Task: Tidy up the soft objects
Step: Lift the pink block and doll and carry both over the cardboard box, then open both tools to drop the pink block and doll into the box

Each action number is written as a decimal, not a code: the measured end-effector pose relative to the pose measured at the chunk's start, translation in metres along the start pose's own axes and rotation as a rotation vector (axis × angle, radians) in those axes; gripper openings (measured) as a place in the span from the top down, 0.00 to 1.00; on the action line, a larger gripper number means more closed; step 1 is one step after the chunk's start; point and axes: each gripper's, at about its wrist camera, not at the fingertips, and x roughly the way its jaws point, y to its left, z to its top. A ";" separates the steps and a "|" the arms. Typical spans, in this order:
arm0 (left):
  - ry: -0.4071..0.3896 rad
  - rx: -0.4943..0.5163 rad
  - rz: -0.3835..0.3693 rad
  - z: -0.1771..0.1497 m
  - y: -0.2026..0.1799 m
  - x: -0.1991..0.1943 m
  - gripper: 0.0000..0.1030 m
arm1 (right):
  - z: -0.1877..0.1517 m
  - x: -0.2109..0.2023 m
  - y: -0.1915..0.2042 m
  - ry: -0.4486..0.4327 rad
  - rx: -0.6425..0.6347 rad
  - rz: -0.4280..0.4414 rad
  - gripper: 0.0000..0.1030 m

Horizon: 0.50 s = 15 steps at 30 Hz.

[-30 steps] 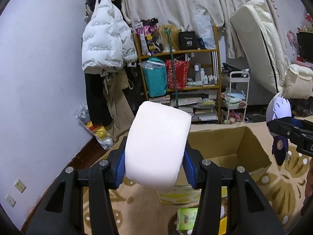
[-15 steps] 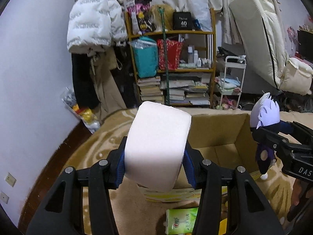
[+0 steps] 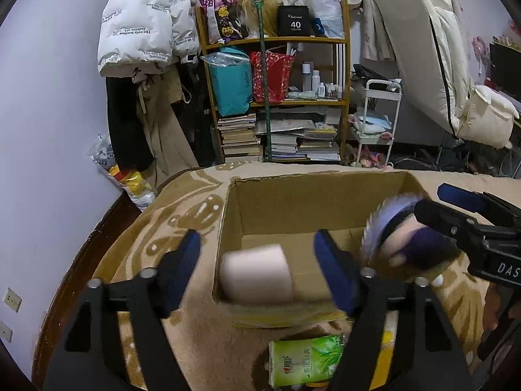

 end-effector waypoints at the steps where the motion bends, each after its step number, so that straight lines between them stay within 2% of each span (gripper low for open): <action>1: 0.001 0.002 -0.001 0.000 0.000 -0.001 0.28 | 0.000 -0.002 0.000 -0.004 0.004 -0.002 0.16; 3: 0.009 0.013 0.005 -0.001 -0.003 -0.003 0.27 | 0.000 -0.004 -0.001 -0.004 0.012 0.000 0.15; 7: 0.006 0.005 0.028 -0.002 -0.001 -0.011 0.12 | -0.001 -0.008 -0.001 0.009 0.017 0.006 0.08; 13: -0.022 0.019 0.049 -0.004 -0.003 -0.030 0.07 | -0.001 -0.019 0.003 0.008 0.020 0.006 0.07; 15: -0.020 0.022 0.057 -0.006 -0.003 -0.034 0.07 | -0.004 -0.024 0.005 0.009 0.023 0.000 0.02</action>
